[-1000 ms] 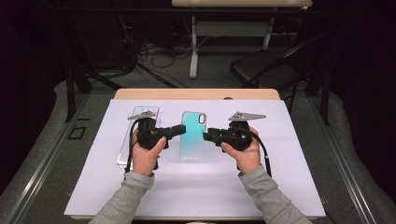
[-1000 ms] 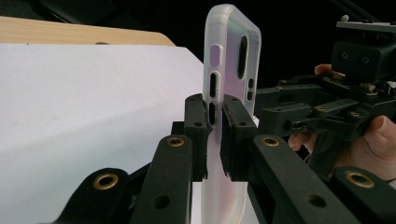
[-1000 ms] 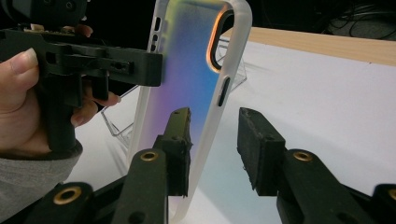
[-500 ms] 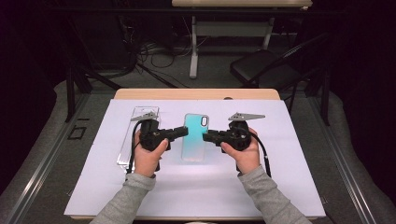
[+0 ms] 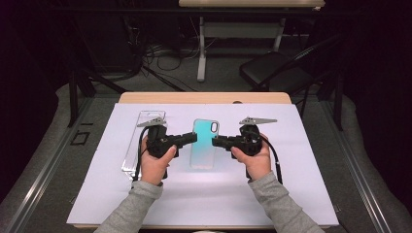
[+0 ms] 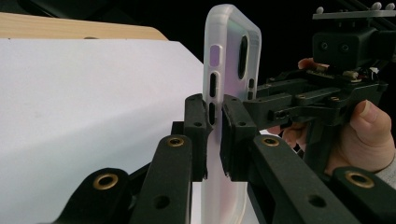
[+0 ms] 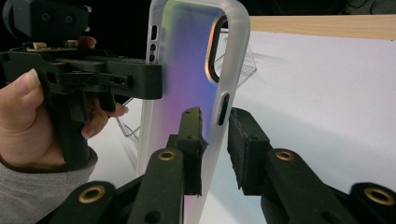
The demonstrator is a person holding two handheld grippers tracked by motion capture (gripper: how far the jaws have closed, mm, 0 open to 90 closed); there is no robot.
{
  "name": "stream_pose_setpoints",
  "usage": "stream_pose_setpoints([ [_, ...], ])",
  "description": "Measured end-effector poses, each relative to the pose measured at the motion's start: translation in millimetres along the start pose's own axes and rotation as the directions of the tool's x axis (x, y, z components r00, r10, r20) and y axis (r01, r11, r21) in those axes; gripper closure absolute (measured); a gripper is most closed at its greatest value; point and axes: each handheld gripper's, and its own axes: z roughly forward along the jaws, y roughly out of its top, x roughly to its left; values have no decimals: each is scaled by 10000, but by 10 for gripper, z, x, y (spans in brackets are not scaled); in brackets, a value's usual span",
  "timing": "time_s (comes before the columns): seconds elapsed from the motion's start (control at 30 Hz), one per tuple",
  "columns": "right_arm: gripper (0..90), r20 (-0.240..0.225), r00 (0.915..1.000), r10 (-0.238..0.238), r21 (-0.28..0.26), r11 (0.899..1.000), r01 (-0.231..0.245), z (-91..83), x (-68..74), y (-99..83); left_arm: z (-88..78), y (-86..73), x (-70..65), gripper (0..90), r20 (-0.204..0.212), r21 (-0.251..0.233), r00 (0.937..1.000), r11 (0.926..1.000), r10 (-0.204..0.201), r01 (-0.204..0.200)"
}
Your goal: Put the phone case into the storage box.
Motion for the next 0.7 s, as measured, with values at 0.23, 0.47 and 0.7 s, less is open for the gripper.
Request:
stream_pose_setpoints([
  [0.23,777,-39,10000,36,17,10000,-35,2,-1,-3,3,-4,-6,822,-14,-14,10000,10000,26,-26],
  [0.47,790,-92,9999,95,1,10000,-95,4,-14,-6,5,-5,-8,822,15,7,10000,10000,35,-35],
  [0.7,797,-127,9996,260,38,9997,-260,5,-22,-9,7,-8,-12,822,9,19,10000,10000,40,-40],
])
